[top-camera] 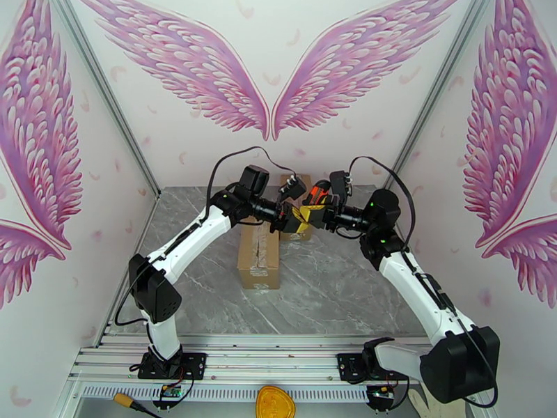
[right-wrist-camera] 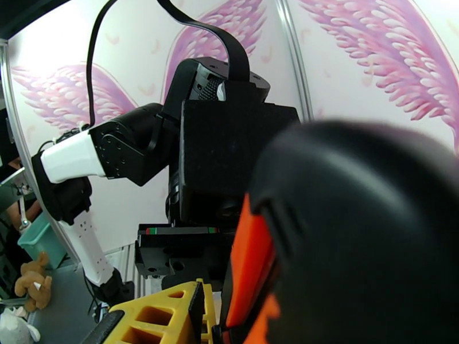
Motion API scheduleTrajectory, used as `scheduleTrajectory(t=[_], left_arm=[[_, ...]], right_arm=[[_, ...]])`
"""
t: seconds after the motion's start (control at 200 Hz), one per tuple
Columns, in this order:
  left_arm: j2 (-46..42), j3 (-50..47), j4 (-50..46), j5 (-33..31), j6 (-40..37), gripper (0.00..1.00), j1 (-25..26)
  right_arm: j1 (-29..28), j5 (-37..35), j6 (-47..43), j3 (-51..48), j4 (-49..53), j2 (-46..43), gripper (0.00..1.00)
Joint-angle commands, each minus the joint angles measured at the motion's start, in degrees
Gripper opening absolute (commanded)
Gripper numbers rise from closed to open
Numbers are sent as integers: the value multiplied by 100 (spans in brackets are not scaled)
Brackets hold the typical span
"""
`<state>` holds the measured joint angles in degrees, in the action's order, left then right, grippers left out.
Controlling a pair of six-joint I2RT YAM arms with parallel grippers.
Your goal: Unpack the express box
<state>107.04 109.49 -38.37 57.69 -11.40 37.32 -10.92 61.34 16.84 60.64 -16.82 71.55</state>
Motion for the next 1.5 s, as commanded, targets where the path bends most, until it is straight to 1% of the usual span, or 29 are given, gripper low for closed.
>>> scheduleTrajectory(t=[0.0, 0.295, 0.365, 0.425, 0.455, 0.48, 0.495, 0.52, 0.585, 0.645, 0.675, 0.73, 0.77, 0.83, 0.87, 0.915, 0.984, 1.029, 1.064, 1.104, 1.194, 1.254, 1.399, 1.494], left_arm=[[165, 341, -377, 26, -106, 0, 33], [236, 529, -625, -125, -172, 0, 23], [244, 564, -636, -197, -161, 0, 21], [243, 583, -619, -325, -144, 14, 21], [233, 591, -619, -407, -133, 25, 12], [214, 586, -611, -494, -105, 39, -2], [201, 578, -598, -555, -95, 45, -11], [160, 555, -581, -692, -69, 52, -34], [-56, 326, -365, -1172, 72, 58, -129], [-394, -119, -10, -1605, 273, 62, -280], [-583, -412, 243, -1794, 419, 64, -363], [-994, -1016, 711, -2234, 753, 71, -538], [-1284, -1464, 1013, -2416, 962, 73, -676], [-1693, -2064, 1337, -2951, 1321, 78, -847], [-1919, -2405, 1418, -3083, 1479, 79, -962], [-2134, -2786, 1476, -3384, 1737, 79, -1072], [-2398, -3281, 1430, -3722, 2094, 80, -1218], [-2525, -3667, 1445, -4036, 2361, 80, -1293], [-2603, -3967, 1478, -4158, 2515, 80, -1348], [-2672, -4260, 1530, -4226, 2697, 81, -1410], [-2795, -4811, 1772, -4005, 3039, 81, -1447], [-2880, -5145, 2013, -3842, 3229, 81, -1440], [-3082, -5636, 2173, -3855, 3442, 81, -1407], [-3247, -5895, 2414, -3659, 3592, 81, -1357]], right_arm=[[-4, 260, -5, 185, -50, 8, 28], [55, 299, -37, 71, -41, -128, 12], [55, 268, -42, 45, -33, -143, 11], [55, 224, -64, 12, -23, -168, 9], [59, 155, -74, -16, -23, -182, 9], [55, 90, -92, -48, -23, -194, 9], [57, 60, -101, -66, -23, -210, 9], [55, -5, -138, -99, -17, -240, 8], [56, -324, -220, -197, -14, -326, 8], [55, -670, -338, -303, 15, -421, 6], [55, -967, -389, -369, 80, -446, 6], [59, -1316, -526, -464, 181, -500, 6], [41, -1667, -499, -568, 140, -526, 6], [26, -2111, -479, -684, 114, -509, 5], [-29, -2480, -509, -718, 197, -488, 6], [-159, -3041, -550, -729, 366, -440, 4], [-433, -3915, -561, -717, 555, -268, 5], [-601, -4326, -549, -692, 602, -67, 7], [-712, -4647, -507, -637, 674, 97, 7], [-808, -5007, -447, -547, 779, 275, 7], [-995, -5750, -288, -384, 873, 623, 6], [-1112, -5958, -212, -295, 860, 843, 5], [-1425, -6127, -222, -45, 921, 1293, 5], [-1620, -6161, -237, 76, 913, 1512, 5]])
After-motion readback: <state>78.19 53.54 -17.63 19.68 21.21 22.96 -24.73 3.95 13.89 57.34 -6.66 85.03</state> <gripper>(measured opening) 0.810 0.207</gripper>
